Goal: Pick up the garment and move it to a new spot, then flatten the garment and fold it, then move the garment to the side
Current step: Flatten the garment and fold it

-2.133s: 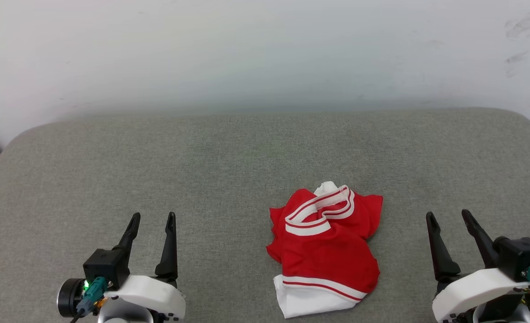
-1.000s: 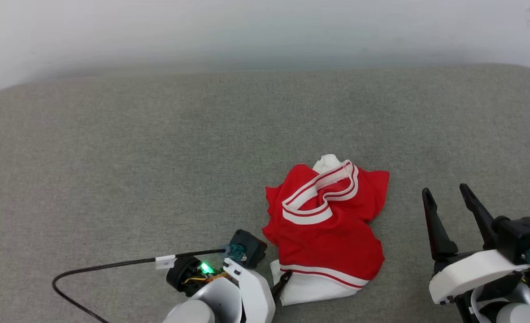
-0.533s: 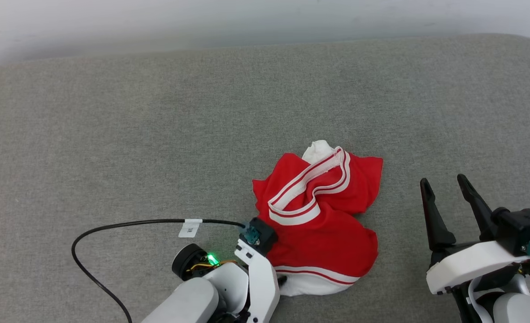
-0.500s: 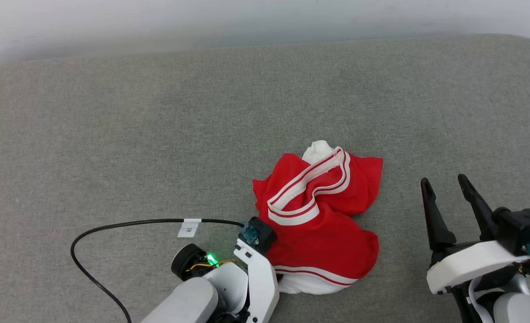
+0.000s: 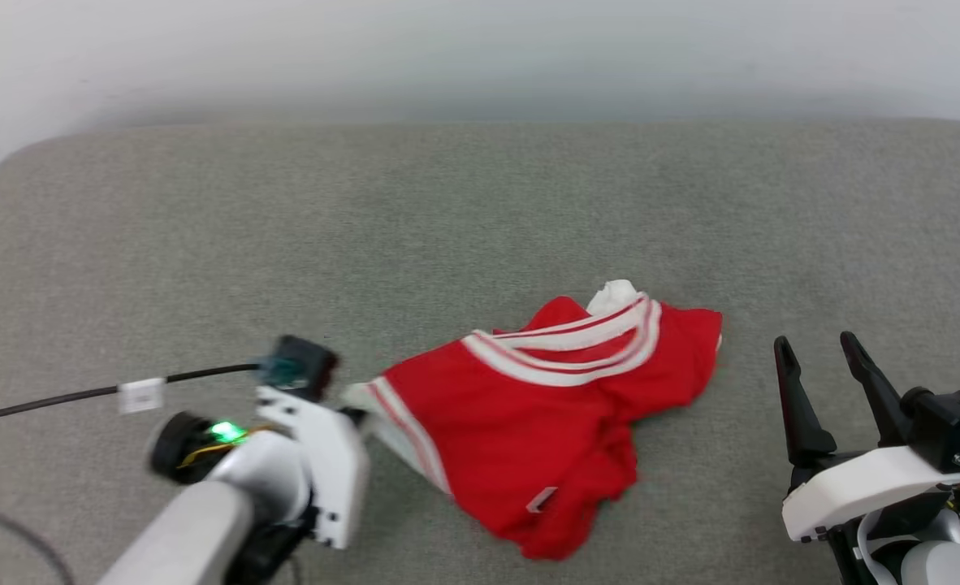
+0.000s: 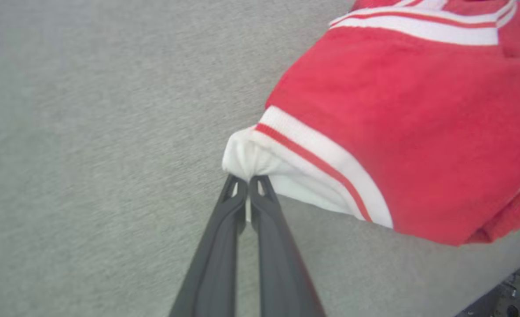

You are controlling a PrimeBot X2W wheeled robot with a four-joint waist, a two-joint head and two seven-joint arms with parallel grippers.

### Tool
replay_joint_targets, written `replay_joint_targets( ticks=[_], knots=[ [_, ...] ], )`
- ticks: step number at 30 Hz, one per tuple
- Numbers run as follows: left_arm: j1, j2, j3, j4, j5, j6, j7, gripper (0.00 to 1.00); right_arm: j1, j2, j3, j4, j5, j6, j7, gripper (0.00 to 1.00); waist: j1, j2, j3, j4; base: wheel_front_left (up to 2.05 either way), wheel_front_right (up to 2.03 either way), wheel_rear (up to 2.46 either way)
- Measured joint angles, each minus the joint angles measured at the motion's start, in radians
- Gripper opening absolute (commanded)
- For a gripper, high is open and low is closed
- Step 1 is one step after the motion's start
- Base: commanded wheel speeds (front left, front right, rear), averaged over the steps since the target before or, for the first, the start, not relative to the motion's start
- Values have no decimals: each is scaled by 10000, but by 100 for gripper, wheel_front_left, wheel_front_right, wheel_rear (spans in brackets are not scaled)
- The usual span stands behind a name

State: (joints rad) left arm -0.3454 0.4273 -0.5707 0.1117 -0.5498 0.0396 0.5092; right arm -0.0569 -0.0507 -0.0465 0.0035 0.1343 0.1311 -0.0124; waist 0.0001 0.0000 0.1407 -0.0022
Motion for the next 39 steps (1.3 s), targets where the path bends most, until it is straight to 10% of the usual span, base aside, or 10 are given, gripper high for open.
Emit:
replay_joint_targets(
  ticks=[8, 9, 11, 12, 39],
  knots=[
    [1502, 711, 1820, -52, -1246, 1350, -25, 0, 55, 0, -13, -81, 0, 0, 29, 100, 0, 0, 64, 133, 0, 0, 0],
    [1631, 658, 1910, 63, -1373, 1388, -75, 13, 55, 0, -13, -96, -2, 0, 38, 100, 0, 0, 101, 121, 0, 0, 0],
    [1783, 522, 2015, 284, -1542, 1455, -230, 93, 54, 0, -46, -104, -19, 0, 59, 100, 0, 0, 155, 94, 0, 0, 0],
    [1811, 433, 2063, 384, -1630, 1453, -313, 100, 54, 0, -63, -105, -21, 0, 86, 100, 0, 0, 164, 81, 0, 0, 0],
    [2387, -604, 2209, -1227, 357, 1402, -6742, 100, 614, 0, -293, -295, -201, 0, 571, 100, -1, 0, -1197, 86, 0, 0, 0]
  ],
)
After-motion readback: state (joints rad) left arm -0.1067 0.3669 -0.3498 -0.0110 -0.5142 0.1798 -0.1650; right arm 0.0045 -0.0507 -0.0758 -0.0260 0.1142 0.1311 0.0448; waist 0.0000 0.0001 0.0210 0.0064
